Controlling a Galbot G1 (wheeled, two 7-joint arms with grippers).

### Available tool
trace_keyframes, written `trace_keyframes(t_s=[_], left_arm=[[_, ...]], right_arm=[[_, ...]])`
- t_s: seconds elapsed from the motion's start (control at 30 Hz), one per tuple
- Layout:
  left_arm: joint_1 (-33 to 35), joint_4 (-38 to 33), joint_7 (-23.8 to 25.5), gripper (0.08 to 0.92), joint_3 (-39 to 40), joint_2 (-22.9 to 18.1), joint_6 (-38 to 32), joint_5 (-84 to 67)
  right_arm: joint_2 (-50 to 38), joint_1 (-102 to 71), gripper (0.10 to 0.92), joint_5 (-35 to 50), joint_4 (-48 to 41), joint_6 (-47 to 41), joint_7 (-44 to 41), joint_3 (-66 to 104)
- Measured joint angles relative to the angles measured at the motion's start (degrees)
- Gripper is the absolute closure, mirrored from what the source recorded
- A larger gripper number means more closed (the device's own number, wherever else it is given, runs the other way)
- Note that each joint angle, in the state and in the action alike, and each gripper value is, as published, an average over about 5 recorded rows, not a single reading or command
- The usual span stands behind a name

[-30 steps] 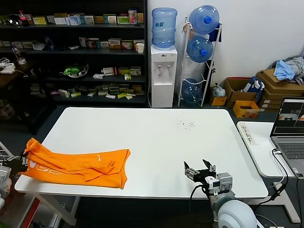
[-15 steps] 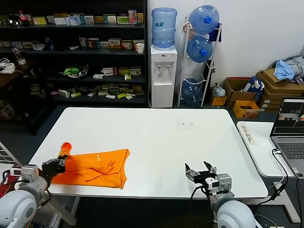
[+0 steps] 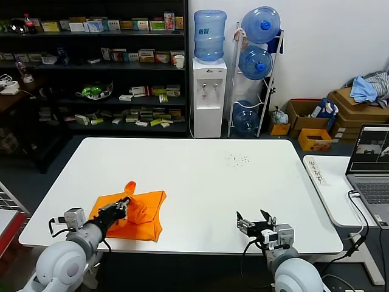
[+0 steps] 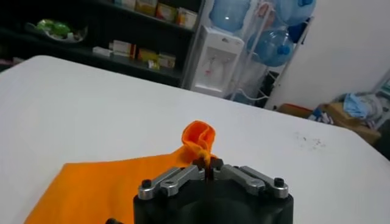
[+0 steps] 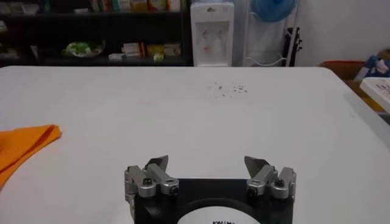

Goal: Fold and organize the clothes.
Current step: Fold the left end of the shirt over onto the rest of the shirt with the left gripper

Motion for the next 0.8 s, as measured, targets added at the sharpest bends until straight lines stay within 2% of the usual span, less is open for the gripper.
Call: trace_keyframes(t_s=[0.43, 0.8], left_arm=[[-3.14, 3.0, 0.69, 0.852, 4.44, -3.85, -1.52, 3.93], [-2.08, 2.29, 2.45, 0.548, 3.97, -3.48, -0.99, 4.47]], right_arm=[[-0.04, -0.05, 0.203, 0.14, -0.04, -0.13, 0.06, 0.01], [-0.13, 0.12, 0.203, 0.26, -0.08, -0.18, 0.08, -0.03]])
